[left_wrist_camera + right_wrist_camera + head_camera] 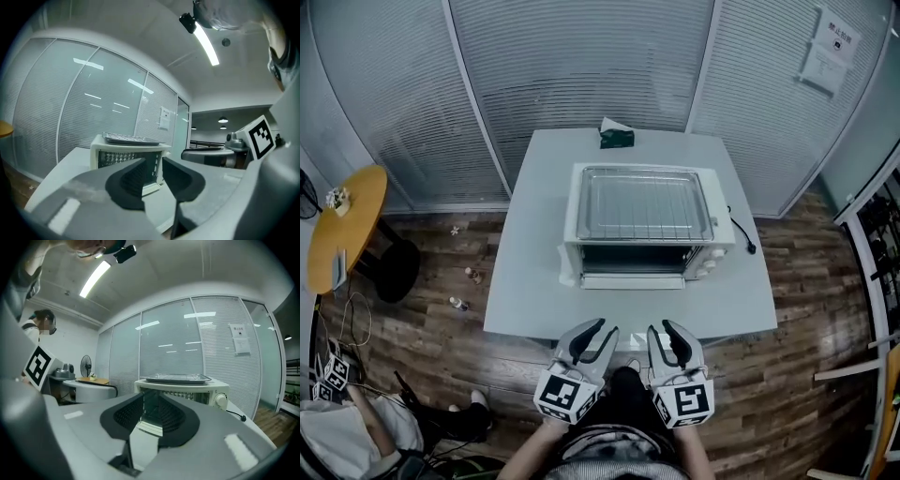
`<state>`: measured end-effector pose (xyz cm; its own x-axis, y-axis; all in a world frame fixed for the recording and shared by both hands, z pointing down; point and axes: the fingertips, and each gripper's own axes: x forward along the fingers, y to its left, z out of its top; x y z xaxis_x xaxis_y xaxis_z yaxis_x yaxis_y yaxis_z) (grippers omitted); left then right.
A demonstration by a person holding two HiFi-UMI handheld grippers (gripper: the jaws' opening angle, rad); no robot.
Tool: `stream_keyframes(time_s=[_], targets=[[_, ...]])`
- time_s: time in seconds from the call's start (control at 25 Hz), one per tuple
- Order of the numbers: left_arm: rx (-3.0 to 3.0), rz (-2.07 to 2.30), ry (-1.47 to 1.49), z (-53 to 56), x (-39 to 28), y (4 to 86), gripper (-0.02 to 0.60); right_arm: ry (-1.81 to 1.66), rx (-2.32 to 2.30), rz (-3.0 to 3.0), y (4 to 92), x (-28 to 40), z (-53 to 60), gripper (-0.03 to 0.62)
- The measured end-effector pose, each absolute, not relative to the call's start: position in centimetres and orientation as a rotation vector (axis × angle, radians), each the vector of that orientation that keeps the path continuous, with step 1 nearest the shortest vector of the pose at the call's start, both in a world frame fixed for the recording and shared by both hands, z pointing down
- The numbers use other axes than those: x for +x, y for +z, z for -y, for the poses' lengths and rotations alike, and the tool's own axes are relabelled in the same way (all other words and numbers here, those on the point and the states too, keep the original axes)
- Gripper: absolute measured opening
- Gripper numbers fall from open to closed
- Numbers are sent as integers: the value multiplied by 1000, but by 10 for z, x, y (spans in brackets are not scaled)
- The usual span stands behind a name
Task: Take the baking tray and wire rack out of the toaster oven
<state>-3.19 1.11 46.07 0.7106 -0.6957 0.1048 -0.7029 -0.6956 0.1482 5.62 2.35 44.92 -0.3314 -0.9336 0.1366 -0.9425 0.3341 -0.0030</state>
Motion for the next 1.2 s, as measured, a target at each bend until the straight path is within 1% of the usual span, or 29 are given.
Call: stream_keyframes(time_s=[0.04,0.12,0.24,0.28,0.56,1.2], targets=[[2742,1116,56,-18,-31,459,111,109,1751,2473,446,52,-30,94],[2753,1095,39,-29,-28,453,90,74,1762,2470,439,46,-40,52],[2791,1086,-1,-40,-27,438,17,26,1772,2481,426,38,-50,3],[2800,1085,-11,-43,-27,433,5,19,1773,2488,421,36,-52,0],[2819,1135,14,-47,-30,408,5,-18,1753,2512,407,19,-59,-2],[2837,1106,41,-51,-26,416,5,42,1736,2530,410,14,-61,-2]])
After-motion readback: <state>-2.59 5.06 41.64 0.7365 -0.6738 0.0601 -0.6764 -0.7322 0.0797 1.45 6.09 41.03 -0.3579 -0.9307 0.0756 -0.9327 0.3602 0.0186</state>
